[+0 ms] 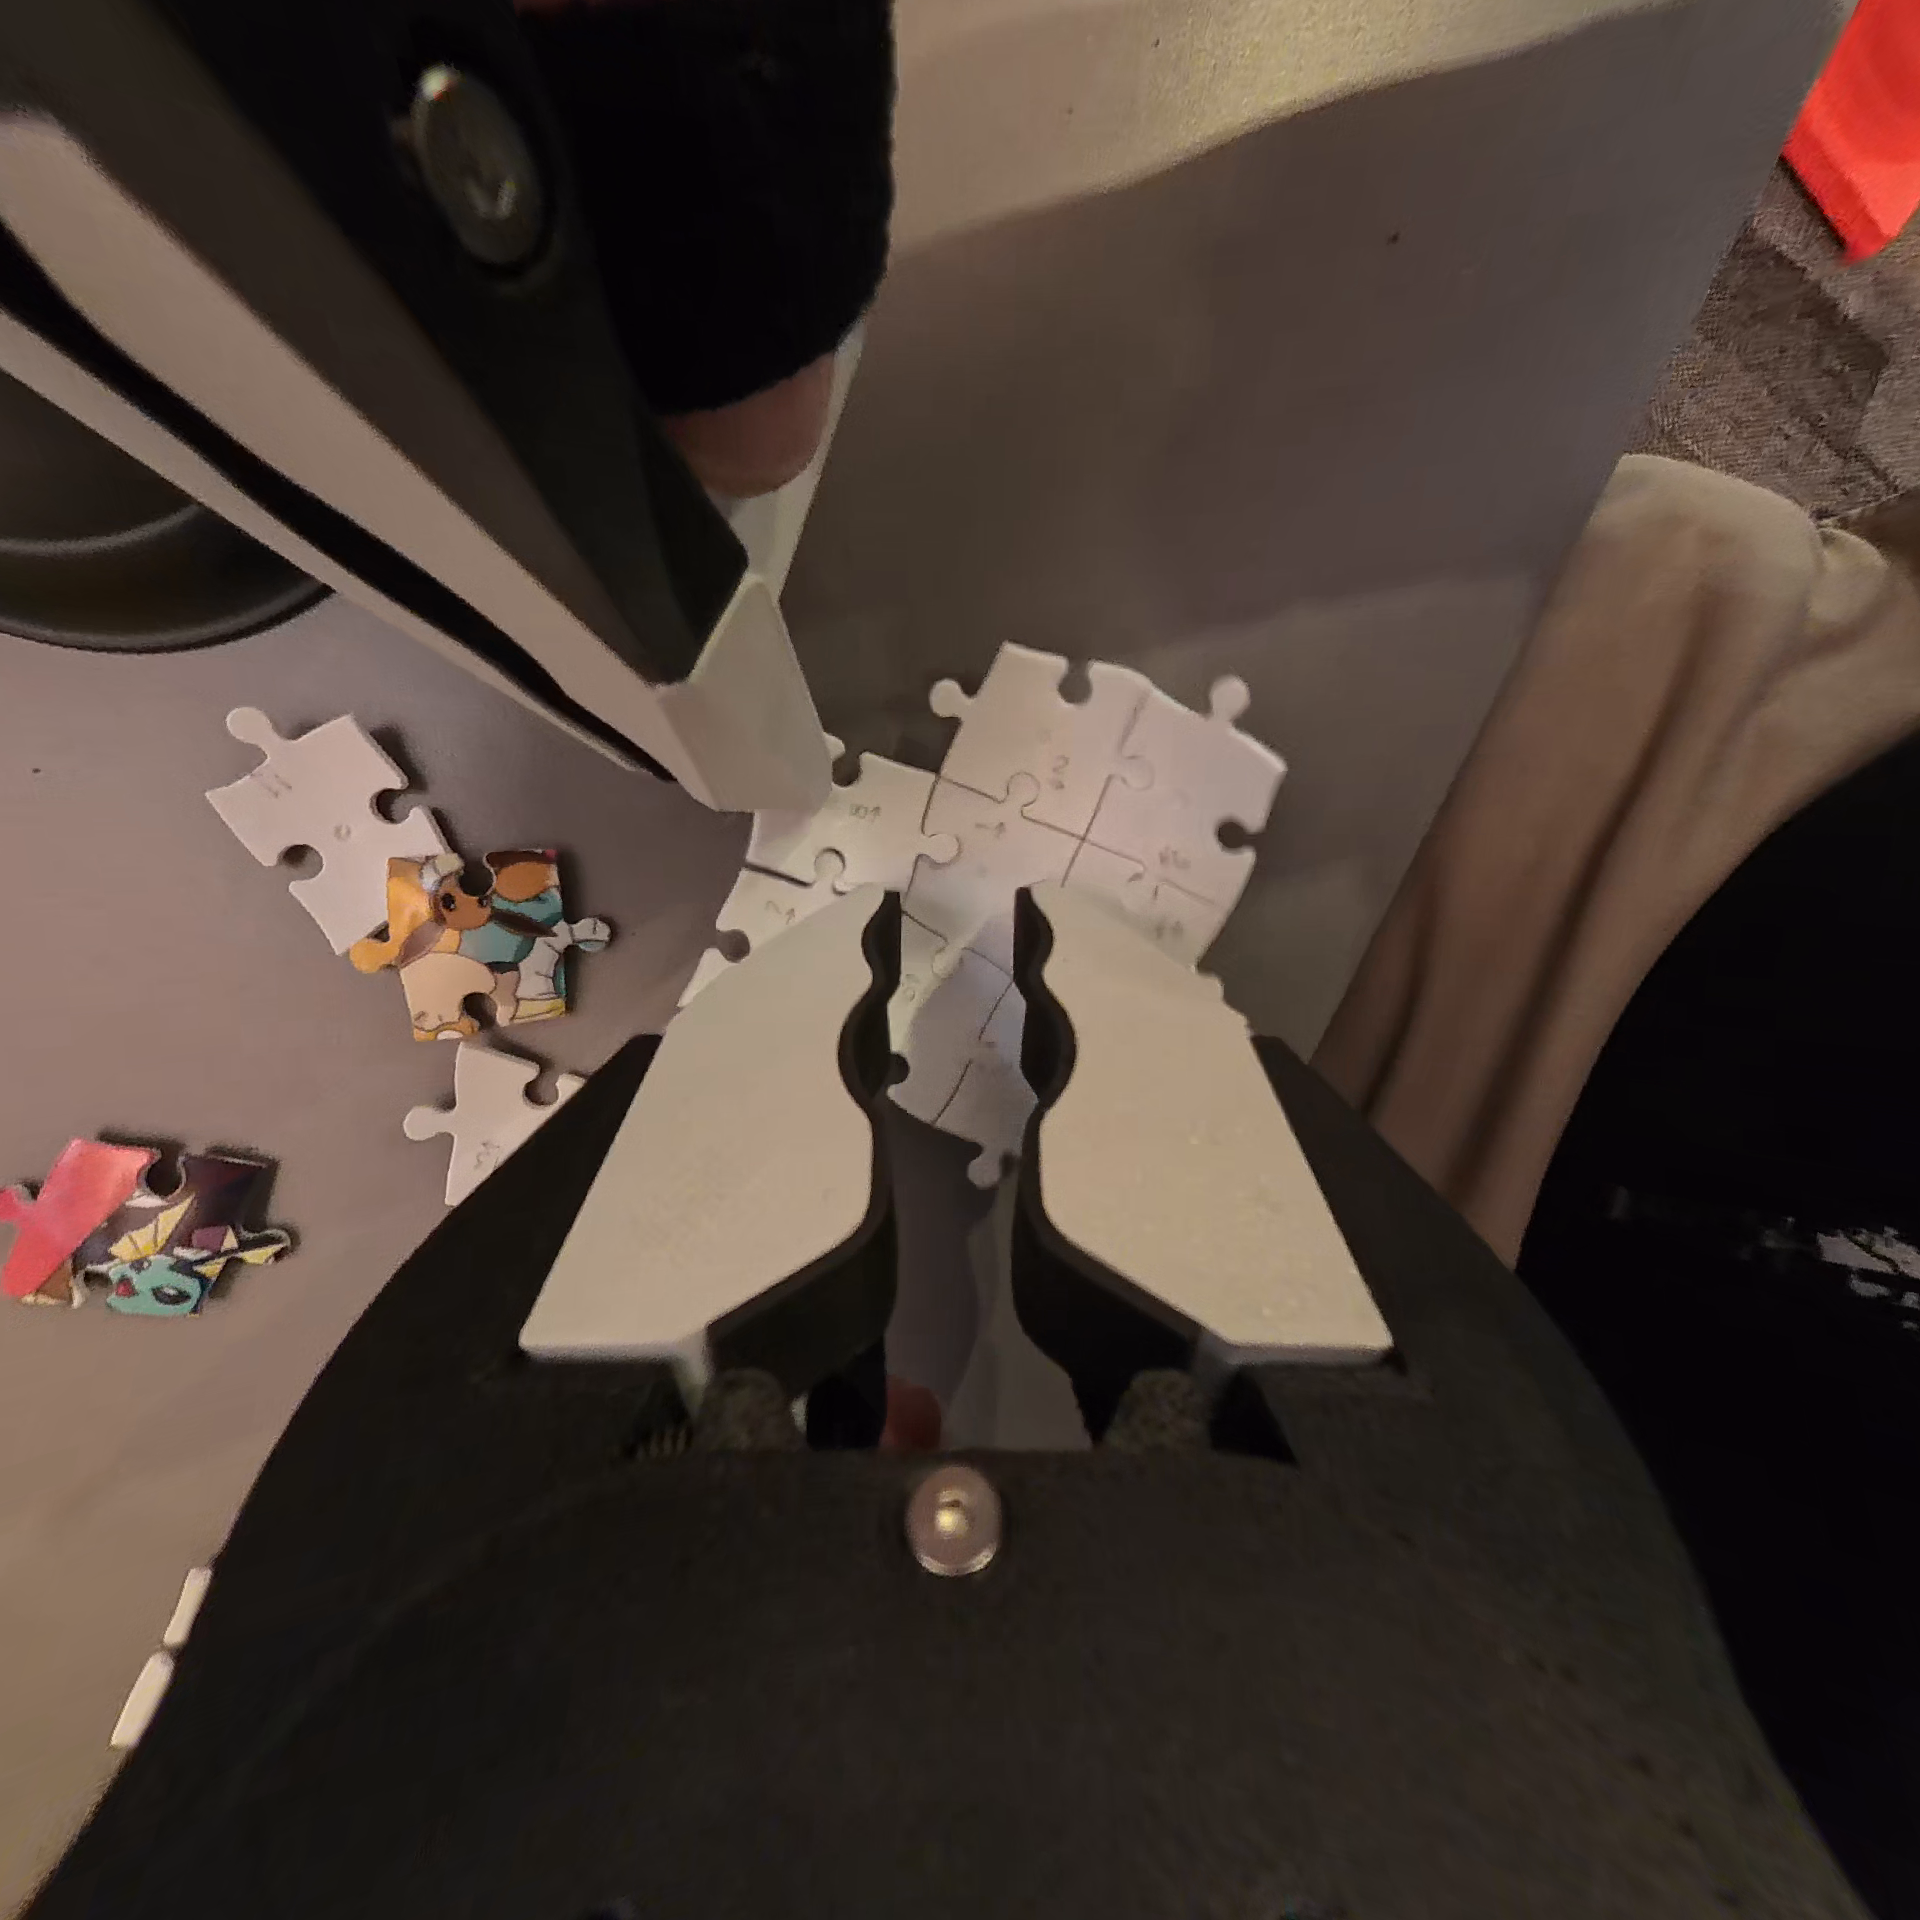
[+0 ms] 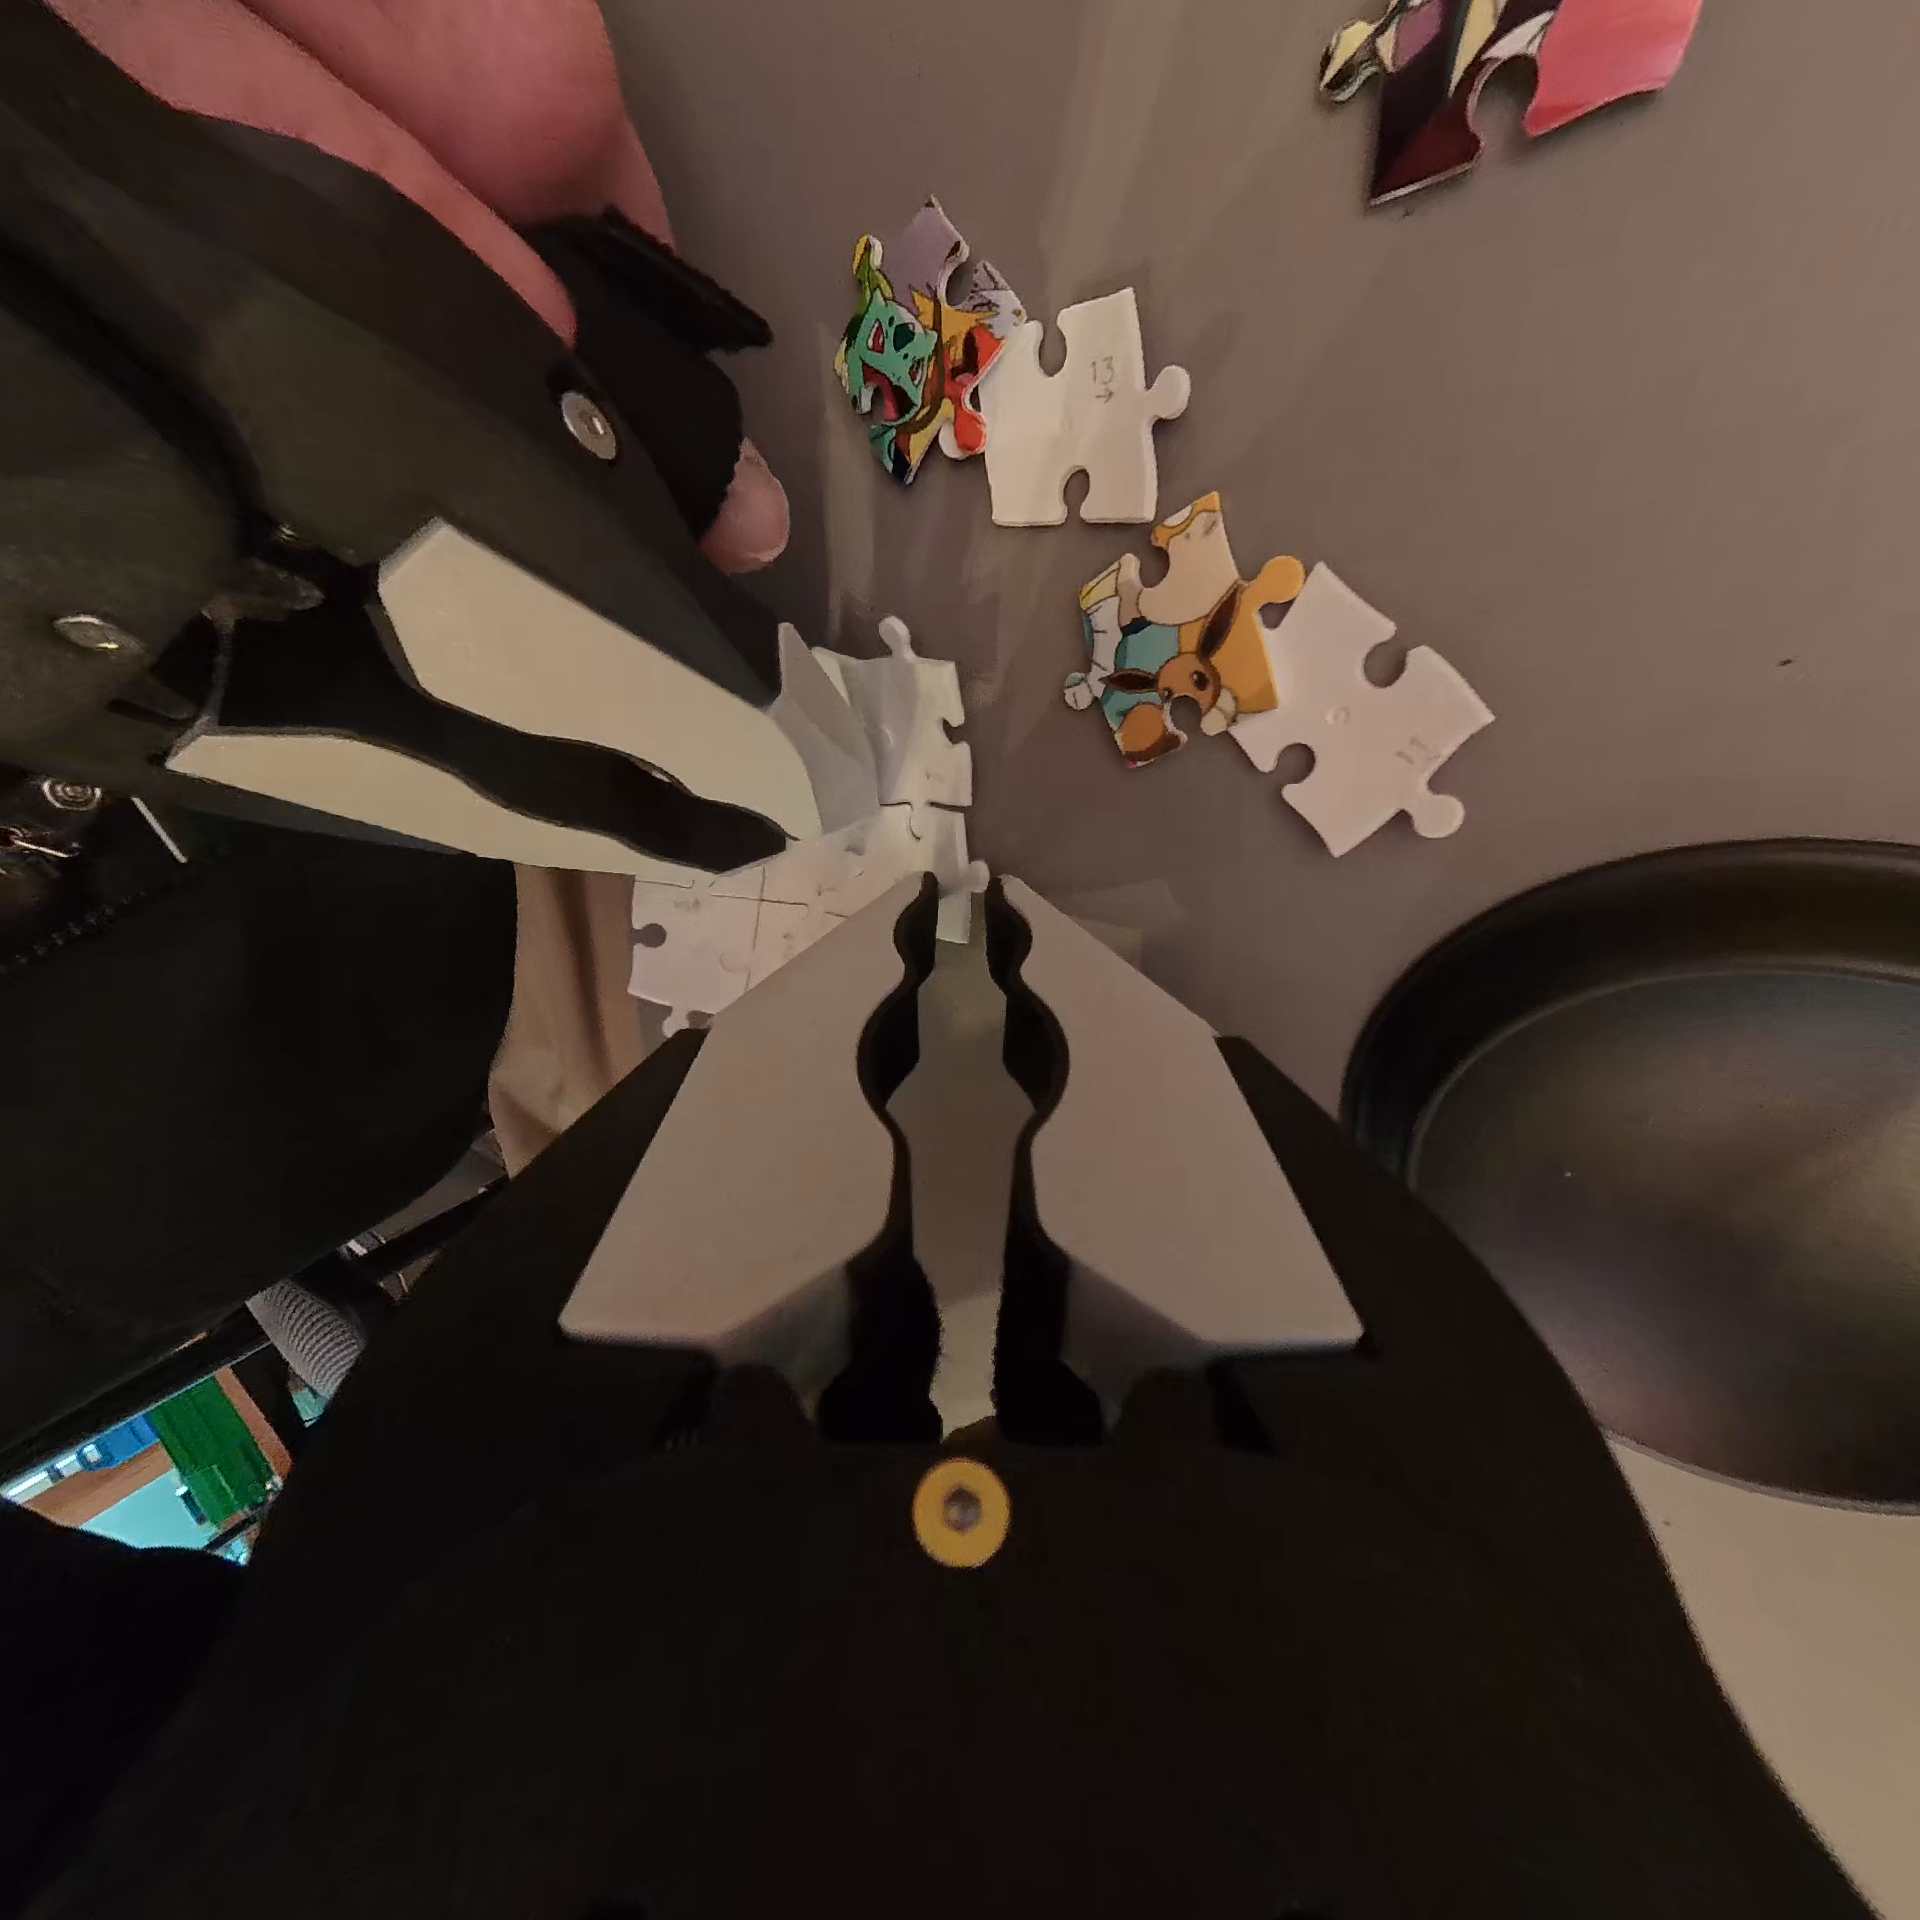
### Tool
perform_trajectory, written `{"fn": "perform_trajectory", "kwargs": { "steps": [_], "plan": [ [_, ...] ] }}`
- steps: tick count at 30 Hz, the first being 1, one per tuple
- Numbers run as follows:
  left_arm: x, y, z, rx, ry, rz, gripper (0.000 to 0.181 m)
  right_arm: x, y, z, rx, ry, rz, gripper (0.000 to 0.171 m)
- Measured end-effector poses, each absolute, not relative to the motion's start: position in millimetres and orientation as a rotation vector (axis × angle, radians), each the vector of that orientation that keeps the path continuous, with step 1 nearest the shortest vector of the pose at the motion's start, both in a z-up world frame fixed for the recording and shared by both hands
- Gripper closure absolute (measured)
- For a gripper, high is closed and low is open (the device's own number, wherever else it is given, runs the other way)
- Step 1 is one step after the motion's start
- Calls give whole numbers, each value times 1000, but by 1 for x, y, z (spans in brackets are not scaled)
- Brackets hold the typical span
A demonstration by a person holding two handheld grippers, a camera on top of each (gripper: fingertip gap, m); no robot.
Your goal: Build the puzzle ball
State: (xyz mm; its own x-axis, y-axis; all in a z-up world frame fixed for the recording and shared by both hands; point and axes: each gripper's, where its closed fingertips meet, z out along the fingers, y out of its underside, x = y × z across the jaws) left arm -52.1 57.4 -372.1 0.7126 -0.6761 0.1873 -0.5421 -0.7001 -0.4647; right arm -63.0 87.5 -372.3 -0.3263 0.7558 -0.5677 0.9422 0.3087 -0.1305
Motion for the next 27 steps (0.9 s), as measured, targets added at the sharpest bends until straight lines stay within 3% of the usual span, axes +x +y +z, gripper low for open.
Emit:
{"fn": "perform_trajectory", "kwargs": {
  "steps": [9,17,27],
  "plan": [
    [-52,58,-373,-2535,938,-476,165,-65,89,-369,1563,2199,-672,159],
    [-53,58,-373,-2537,929,-471,168,-67,81,-356,1633,2252,-826,169],
    [-53,57,-374,-2537,929,-468,171,-66,83,-367,1780,2239,-896,167]
  ]
}}
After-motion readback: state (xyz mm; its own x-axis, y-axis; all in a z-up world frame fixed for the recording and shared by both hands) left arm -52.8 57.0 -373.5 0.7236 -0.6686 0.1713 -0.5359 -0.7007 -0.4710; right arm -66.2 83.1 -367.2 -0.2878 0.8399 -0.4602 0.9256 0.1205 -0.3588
